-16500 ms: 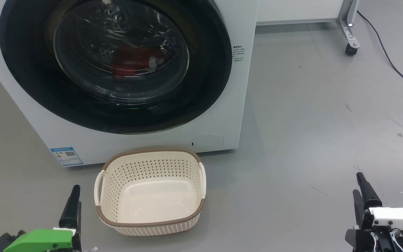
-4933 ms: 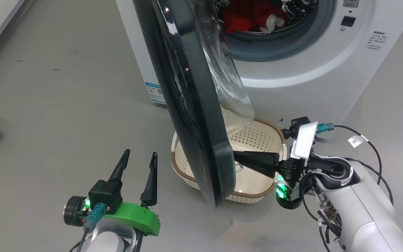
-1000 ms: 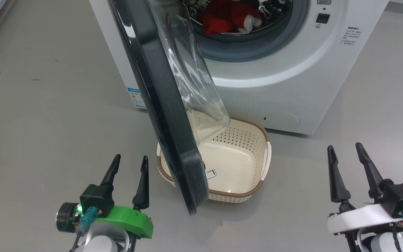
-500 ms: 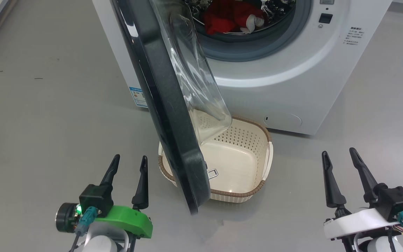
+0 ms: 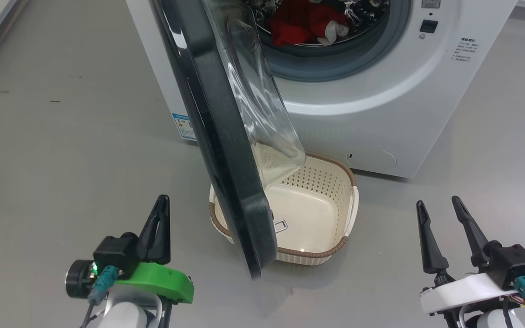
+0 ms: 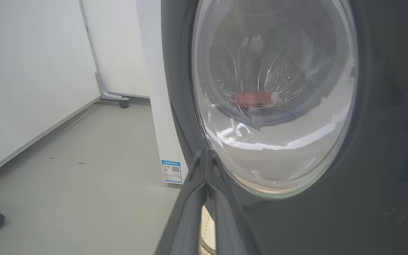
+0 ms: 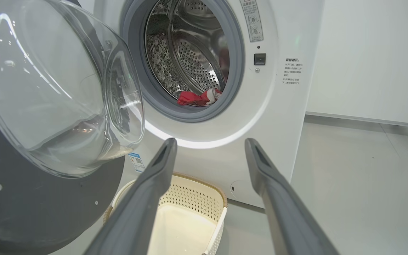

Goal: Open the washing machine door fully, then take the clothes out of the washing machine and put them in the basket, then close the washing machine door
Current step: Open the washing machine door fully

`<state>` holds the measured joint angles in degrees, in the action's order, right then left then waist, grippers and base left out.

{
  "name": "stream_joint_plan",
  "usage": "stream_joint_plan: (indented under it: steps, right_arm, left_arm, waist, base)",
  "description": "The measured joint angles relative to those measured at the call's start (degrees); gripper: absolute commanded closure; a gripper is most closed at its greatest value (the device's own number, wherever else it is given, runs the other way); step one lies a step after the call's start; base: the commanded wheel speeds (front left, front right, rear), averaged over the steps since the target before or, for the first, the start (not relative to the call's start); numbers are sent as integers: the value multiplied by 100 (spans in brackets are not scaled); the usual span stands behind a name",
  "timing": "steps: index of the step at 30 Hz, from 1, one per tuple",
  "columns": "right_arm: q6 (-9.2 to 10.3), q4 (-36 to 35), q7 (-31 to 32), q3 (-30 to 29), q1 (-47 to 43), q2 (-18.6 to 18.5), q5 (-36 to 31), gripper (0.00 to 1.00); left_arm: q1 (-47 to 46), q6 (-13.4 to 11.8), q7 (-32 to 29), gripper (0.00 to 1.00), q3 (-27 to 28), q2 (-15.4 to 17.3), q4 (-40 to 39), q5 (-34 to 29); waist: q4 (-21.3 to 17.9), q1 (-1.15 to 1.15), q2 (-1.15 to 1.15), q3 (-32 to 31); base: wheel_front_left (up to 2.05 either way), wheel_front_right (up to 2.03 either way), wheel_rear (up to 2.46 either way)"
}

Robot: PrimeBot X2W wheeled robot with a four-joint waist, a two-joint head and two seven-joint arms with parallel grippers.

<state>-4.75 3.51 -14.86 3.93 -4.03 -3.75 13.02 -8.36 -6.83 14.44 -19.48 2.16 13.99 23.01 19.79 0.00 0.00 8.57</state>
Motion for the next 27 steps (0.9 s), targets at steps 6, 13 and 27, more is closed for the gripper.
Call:
stream_joint_plan:
  steps: [6,13,27]
  right_arm:
    - [-47,33,0,-40,-1,15,-16,0]
    - [-73,56,0,-116,-9,26,-51,0]
    - [-123,75,0,-107,-9,55,-113,0]
  left_arm:
    - [-14,0,0,100,290,0,-502,-45]
    - [-126,0,1,100,546,-5,-1352,-379]
    - [-478,0,34,100,177,0,-3448,-506]
  waist:
    - [39,0,0,-23]
    - [108,0,0,-69]
    - [190,0,0,-135]
  base:
    - [0,0,0]
    - [0,0,0]
    - [0,0,0]
